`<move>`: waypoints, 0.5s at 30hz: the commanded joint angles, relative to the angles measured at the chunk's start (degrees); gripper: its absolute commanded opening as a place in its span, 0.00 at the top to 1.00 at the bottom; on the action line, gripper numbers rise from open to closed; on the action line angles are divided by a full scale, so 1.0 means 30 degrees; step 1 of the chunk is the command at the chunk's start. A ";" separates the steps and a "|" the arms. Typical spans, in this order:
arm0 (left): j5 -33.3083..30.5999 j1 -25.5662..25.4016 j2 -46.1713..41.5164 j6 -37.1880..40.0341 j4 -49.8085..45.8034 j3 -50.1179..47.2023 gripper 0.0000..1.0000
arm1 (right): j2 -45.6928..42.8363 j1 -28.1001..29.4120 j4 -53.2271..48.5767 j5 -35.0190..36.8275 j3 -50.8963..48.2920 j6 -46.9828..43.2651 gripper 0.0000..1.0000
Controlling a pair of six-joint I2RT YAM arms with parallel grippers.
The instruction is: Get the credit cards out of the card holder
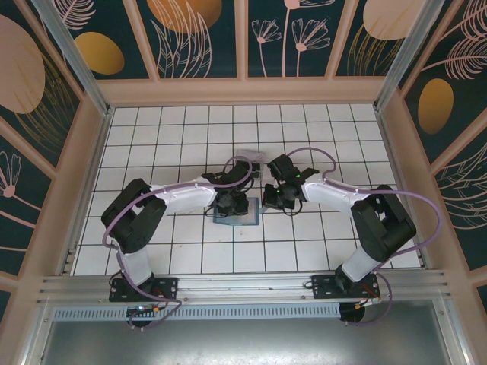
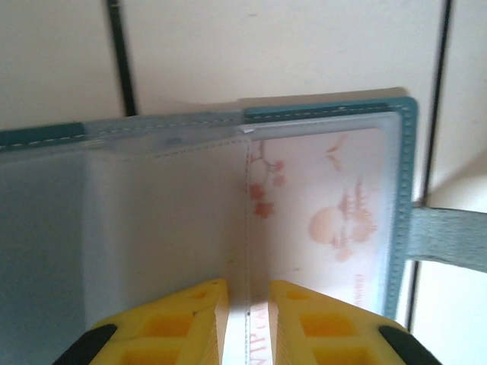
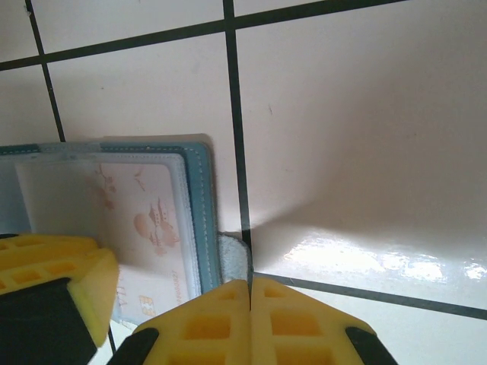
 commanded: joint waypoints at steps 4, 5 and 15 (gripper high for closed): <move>-0.2734 -0.0014 -0.0593 0.0608 -0.3807 0.0511 0.75 | -0.0313 0.0201 -0.0218 0.0253 0.0289 0.0241 0.97; -0.3004 -0.0020 -0.0666 0.0627 -0.4040 0.0561 0.75 | -0.0356 0.0226 -0.0244 0.0228 0.0311 0.0227 0.98; -0.5363 -0.0018 -0.1671 0.0722 -0.5817 0.0782 0.75 | -0.0743 0.0548 -0.0350 -0.0040 0.0766 0.0505 1.00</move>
